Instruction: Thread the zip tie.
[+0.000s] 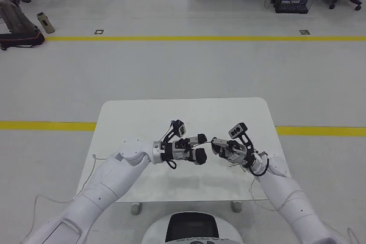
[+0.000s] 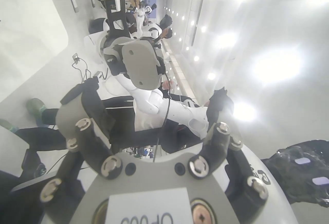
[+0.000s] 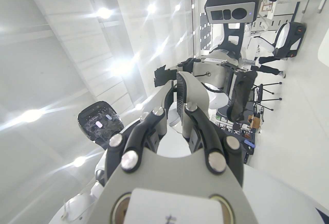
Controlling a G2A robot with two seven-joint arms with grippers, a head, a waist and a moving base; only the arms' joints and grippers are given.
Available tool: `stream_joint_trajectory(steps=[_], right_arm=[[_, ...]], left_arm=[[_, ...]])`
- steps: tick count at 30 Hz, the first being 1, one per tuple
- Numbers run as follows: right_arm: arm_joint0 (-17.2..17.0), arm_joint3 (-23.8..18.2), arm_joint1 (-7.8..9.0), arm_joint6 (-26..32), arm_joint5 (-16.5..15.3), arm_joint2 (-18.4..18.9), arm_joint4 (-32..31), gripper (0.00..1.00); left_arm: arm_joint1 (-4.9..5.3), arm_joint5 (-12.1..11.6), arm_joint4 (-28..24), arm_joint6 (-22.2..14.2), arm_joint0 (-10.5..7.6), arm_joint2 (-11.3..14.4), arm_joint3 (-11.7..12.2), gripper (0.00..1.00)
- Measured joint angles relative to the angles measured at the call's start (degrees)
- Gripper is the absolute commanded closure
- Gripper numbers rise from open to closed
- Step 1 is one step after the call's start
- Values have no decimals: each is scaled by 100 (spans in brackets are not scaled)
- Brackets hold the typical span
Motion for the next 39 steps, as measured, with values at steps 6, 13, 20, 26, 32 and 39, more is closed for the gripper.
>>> stream_joint_trajectory(steps=[6, 13, 20, 26, 32, 39], right_arm=[[-20, -34, -12, 9, -17, -2, 13, 100], [-31, -58, -24, 4, -23, 2, 9, 100], [-52, -77, -22, -9, -37, 42, -29, 100], [-89, -125, -12, -8, -38, 101, -50, 100], [-101, -122, -19, -14, -21, 100, -58, 100], [-77, -84, -33, -11, -21, 85, -53, 100]], left_arm=[[4, 24, 0, -10, 3, 11, -4, 0], [9, 31, -2, -11, 9, 19, -7, 0], [19, 9, -19, -17, 16, 1, 12, 0], [23, 7, -28, -38, 9, 2, 19, 0], [25, 4, -35, -54, -2, 6, 33, 0], [27, 25, -42, -69, -15, 15, 52, 0]])
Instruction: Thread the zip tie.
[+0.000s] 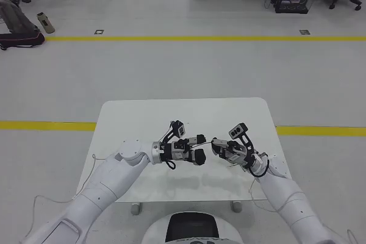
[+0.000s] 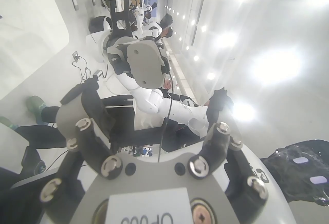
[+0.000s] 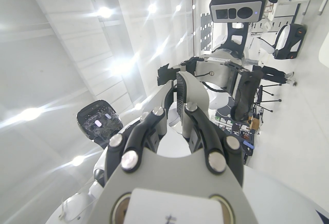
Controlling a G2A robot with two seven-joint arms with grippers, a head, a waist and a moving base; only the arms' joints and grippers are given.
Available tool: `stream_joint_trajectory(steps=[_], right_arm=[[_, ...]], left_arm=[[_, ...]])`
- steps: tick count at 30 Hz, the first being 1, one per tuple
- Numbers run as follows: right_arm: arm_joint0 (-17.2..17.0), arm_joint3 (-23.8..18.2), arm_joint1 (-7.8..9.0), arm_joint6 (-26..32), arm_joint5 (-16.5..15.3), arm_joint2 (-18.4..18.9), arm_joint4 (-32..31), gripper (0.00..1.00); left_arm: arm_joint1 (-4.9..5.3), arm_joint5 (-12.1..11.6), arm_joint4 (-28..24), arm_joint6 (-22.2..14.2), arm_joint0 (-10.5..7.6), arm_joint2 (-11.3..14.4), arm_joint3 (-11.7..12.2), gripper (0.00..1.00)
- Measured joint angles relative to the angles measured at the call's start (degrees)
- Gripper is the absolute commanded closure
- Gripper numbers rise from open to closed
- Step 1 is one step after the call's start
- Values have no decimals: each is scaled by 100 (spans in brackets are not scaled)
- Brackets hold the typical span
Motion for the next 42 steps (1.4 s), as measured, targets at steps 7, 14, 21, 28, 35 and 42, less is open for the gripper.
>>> stream_joint_trajectory(steps=[7, 14, 21, 28, 35, 42], right_arm=[[45, 72, -22, -13, 16, -54, -39, 100], [71, 120, -32, -29, 38, -88, -122, 100], [63, 122, -19, -46, 62, -64, -254, 100], [31, 118, 10, -85, 84, 7, -384, 100], [4, 96, 30, -114, 108, 38, -498, 100], [-24, 78, 67, -134, 123, 120, -629, 100]], left_arm=[[-1, 4, -6, -11, -7, 19, 6, 0], [-7, -8, -22, -7, -13, 43, 15, 9], [-14, -18, -24, 3, -31, 67, 40, 31], [-18, -18, -8, 34, -31, 93, 60, 37], [-14, -6, 27, 57, -23, 104, 47, 52], [9, 36, 110, 87, -5, 82, 15, 54]])
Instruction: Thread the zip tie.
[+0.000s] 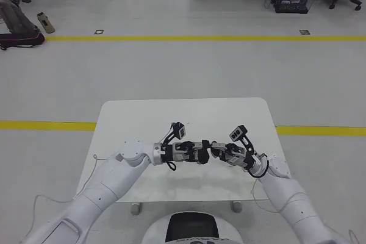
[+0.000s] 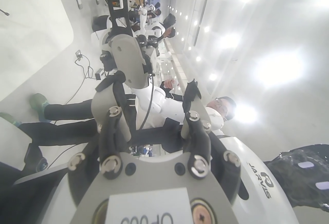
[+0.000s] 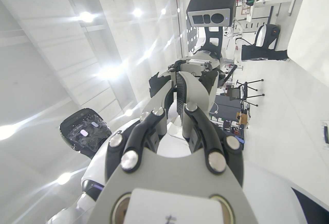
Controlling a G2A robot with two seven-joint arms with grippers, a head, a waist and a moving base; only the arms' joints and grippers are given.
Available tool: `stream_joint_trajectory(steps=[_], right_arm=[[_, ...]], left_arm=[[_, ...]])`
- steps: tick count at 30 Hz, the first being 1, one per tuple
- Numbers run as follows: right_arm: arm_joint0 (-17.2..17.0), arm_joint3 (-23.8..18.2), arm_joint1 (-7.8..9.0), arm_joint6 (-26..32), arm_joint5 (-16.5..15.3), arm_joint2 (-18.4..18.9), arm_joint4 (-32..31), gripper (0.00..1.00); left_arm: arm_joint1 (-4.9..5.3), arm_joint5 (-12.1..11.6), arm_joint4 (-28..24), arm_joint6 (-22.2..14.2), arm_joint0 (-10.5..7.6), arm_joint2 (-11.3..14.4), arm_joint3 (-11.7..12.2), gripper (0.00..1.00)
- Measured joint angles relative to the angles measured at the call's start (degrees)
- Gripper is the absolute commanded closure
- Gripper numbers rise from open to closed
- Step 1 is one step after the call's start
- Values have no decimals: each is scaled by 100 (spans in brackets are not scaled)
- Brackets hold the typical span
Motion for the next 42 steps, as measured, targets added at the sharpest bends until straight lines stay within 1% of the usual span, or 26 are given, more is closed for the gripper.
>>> stream_joint_trajectory(steps=[10, 22, 28, 34, 42], right_arm=[[-88, -79, 77, -64, 101, 149, -260, 100], [-111, -88, 132, -354, 148, 93, -870, 100], [-107, -77, 157, -359, 185, 82, -1003, 100], [-127, -108, 169, -233, 114, 127, -802, 100], [-109, -77, 185, -75, 98, 147, -675, 100]], left_arm=[[44, 21, 102, 60, 50, -63, -78, 58], [62, 18, 68, 65, 58, -92, -105, 59], [63, 16, 89, 95, 45, -83, -89, 59], [65, 62, 211, 168, 21, -51, -77, 59], [58, 122, 318, 259, -18, 6, -61, 61]])
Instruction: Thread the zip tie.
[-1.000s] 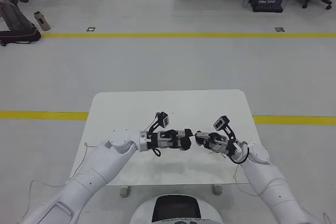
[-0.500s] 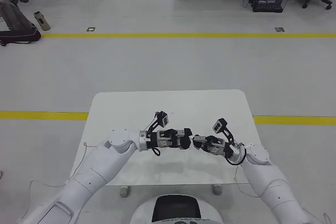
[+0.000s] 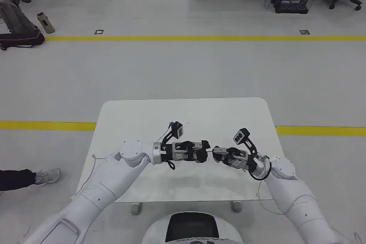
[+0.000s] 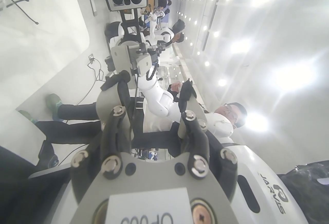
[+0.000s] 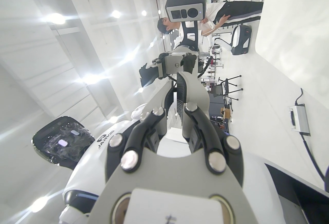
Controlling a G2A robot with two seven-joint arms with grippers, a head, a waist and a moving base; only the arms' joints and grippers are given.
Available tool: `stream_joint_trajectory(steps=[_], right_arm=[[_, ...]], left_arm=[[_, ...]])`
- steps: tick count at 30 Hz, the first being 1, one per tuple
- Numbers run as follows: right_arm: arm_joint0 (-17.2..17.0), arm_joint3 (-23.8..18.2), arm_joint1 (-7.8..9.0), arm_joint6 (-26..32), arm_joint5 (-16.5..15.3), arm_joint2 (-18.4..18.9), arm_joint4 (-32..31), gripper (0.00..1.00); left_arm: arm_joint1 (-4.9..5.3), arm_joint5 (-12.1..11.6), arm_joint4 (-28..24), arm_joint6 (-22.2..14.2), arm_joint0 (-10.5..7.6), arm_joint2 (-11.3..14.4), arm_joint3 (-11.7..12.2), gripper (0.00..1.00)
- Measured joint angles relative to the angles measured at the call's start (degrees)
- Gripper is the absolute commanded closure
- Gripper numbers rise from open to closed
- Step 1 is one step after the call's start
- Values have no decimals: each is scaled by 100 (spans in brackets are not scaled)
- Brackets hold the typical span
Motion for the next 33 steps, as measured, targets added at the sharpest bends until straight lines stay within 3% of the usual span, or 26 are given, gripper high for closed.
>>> stream_joint_trajectory(steps=[9, 21, 29, 33], right_arm=[[82, 93, -8, -36, -55, -96, -62, 100], [183, 216, -20, -55, -182, -171, -39, 100], [224, 258, -21, -46, -214, -199, -18, 100], [240, 278, -22, -24, -207, -214, 6, 100]], left_arm=[[-36, 30, 52, 53, -88, 110, 100, 72], [-81, 96, 77, 80, -215, 223, 277, 78], [-104, 110, 42, 56, -275, 270, 381, 94], [-111, 106, 20, 47, -288, 280, 416, 91]])
